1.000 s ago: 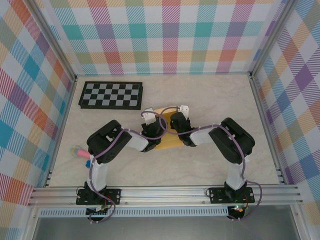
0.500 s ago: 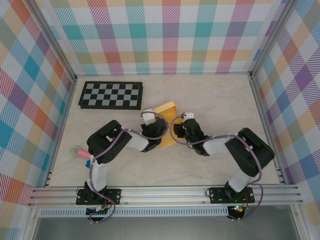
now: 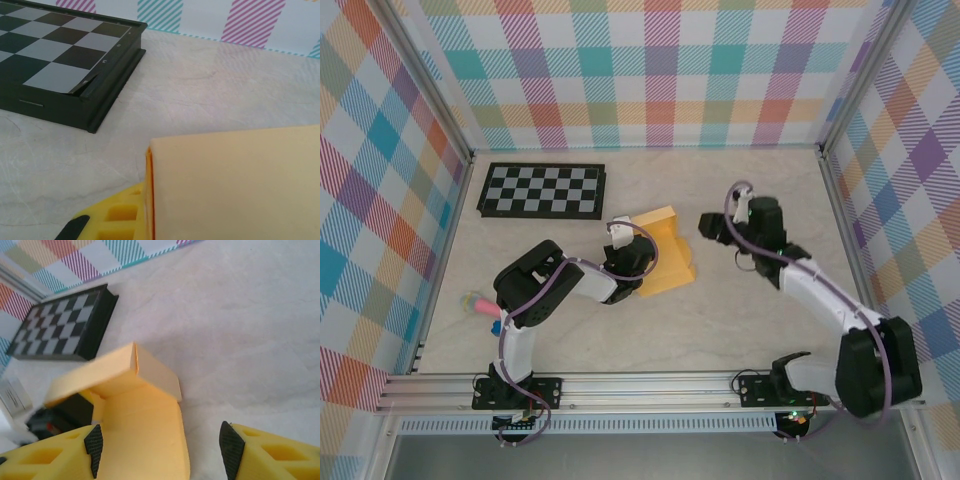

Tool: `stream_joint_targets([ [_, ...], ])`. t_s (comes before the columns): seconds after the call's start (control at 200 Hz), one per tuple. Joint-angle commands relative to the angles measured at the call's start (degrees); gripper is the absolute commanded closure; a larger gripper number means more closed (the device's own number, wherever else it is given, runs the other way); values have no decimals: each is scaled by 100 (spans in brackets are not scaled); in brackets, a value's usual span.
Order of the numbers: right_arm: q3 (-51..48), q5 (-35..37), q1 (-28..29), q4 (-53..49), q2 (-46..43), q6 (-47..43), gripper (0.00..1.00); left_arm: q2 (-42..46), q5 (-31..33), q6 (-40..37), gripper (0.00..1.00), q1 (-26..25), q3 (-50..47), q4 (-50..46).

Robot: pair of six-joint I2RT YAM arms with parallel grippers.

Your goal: Fold the paper box

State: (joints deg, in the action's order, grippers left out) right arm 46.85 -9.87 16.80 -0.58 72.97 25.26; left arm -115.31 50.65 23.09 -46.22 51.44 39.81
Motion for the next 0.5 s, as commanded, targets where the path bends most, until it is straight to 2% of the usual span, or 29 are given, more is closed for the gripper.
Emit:
stream_joint_targets([
  [0.0,1119,-1781,-321,-1802,900,787,35,34,-457,-286,96,12,-203,-171],
  [0.08,1576,-2582,-409,-1807,1478,1180,37,43,-444,-513,96,-10,-195,-128],
  [0.17,2062,-2915,-403,-1945,2043,1245,36,12,-443,-786,96,-33,-146,-28],
  [0.325,2944,-2785,-403,-2608,2997,496,33,-134,-564,-1004,96,-48,-82,135],
  [0.495,3605,-2482,-409,-3026,3599,-138,32,-207,-678,-1052,96,-54,-40,175],
])
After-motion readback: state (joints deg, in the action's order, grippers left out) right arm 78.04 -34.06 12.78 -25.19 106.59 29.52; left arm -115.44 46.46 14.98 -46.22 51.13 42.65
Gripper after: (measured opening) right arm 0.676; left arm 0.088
